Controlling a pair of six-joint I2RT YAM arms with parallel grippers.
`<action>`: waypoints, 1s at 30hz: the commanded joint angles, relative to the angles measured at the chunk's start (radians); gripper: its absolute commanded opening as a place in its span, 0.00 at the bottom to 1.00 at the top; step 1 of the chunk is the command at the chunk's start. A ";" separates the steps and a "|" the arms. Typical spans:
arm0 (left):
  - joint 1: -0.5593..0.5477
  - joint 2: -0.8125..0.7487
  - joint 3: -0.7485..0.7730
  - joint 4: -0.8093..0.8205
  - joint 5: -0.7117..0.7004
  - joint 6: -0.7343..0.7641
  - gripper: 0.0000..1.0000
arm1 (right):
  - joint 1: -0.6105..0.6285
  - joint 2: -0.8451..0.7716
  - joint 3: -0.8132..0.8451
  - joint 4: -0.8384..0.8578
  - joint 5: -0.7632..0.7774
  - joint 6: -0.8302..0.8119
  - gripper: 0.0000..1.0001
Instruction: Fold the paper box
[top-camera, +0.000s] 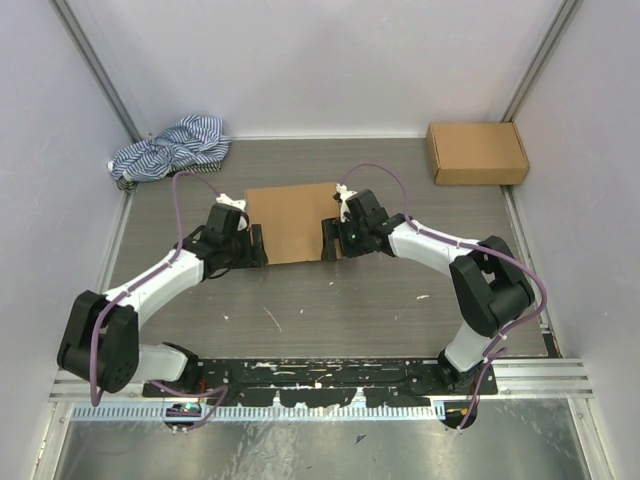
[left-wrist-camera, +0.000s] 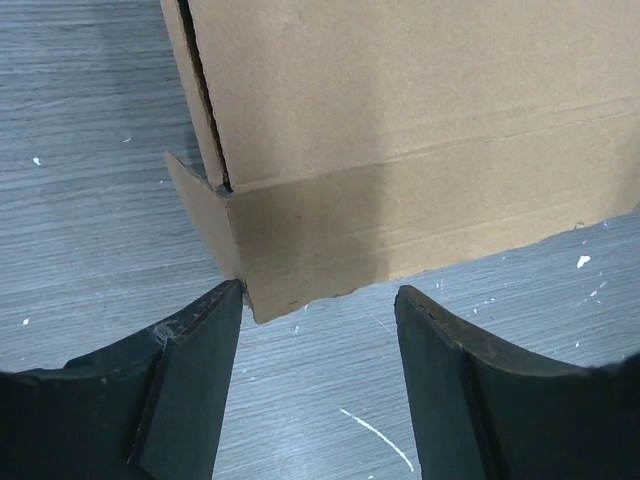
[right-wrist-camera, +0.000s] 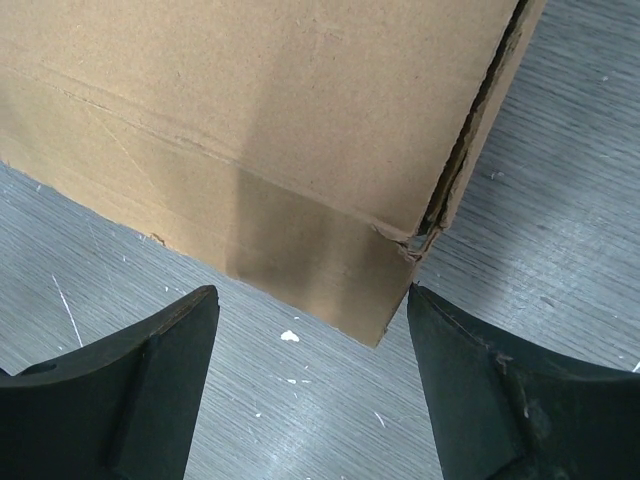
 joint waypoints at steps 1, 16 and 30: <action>0.000 0.031 0.001 0.046 -0.028 0.005 0.69 | 0.007 -0.018 0.028 0.046 -0.006 0.009 0.81; 0.002 0.040 0.000 0.061 0.039 0.007 0.56 | 0.015 -0.045 0.022 0.054 -0.043 0.021 0.80; 0.001 -0.012 0.035 -0.017 0.066 0.002 0.54 | 0.014 -0.104 0.030 0.012 -0.041 0.018 0.80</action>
